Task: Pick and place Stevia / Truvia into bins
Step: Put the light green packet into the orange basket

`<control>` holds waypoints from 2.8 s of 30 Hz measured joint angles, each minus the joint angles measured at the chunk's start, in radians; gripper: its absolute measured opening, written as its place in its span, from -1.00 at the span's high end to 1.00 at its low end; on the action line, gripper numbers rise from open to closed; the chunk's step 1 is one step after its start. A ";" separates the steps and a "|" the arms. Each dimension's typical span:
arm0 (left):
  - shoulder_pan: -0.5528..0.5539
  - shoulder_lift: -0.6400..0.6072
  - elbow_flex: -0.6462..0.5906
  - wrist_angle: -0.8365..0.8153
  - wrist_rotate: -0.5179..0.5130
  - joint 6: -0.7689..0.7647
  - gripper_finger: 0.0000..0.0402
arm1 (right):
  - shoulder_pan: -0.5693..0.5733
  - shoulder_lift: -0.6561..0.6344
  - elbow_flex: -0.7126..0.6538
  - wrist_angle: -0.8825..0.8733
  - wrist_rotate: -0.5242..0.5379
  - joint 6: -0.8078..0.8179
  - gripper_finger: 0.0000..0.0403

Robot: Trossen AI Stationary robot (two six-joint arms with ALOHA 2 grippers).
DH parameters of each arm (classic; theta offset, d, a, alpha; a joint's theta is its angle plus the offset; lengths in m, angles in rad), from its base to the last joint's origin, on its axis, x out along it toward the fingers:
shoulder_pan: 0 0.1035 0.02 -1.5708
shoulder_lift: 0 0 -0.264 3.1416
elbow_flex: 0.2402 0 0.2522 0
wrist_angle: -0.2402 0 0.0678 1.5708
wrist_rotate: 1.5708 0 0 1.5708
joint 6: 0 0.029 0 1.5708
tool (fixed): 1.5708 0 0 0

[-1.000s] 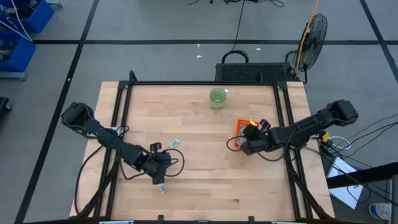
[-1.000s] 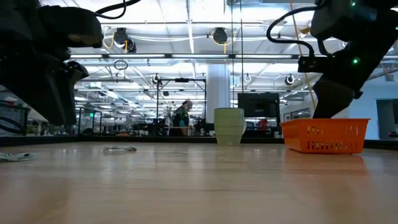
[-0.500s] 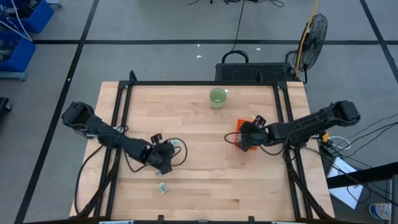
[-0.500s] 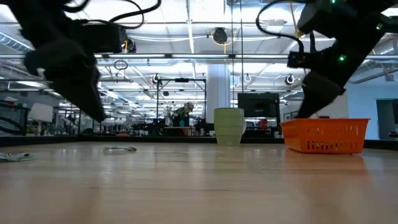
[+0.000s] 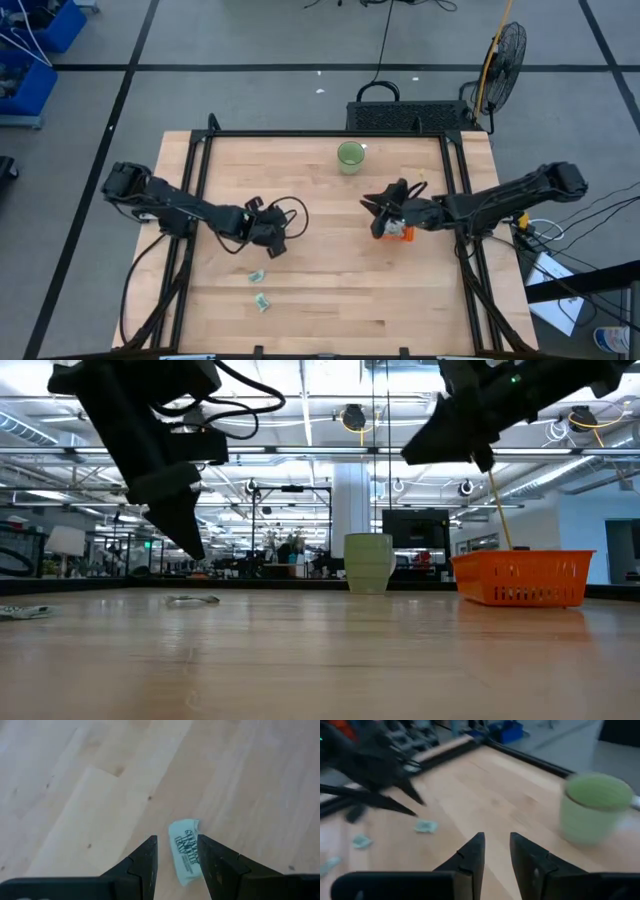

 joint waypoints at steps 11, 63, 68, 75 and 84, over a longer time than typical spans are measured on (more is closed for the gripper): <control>-0.024 0.163 -0.001 0.124 0.006 0.060 0.28 | 0.011 0.110 0.000 0.159 -0.006 -0.066 0.60; 0.093 -0.064 0.040 0.494 0.671 0.234 0.99 | 0.009 0.694 0.180 0.808 -0.530 -0.668 0.14; 0.092 -0.063 0.041 0.514 0.673 0.234 0.99 | 0.010 0.677 0.178 0.803 -0.564 -0.668 0.23; 0.104 -0.063 0.041 0.530 0.672 0.220 0.99 | 0.010 0.680 0.177 0.787 -0.600 -0.695 0.41; 0.127 -0.063 0.041 0.554 0.666 0.217 0.99 | 0.010 0.680 0.177 0.779 -0.605 -0.712 0.75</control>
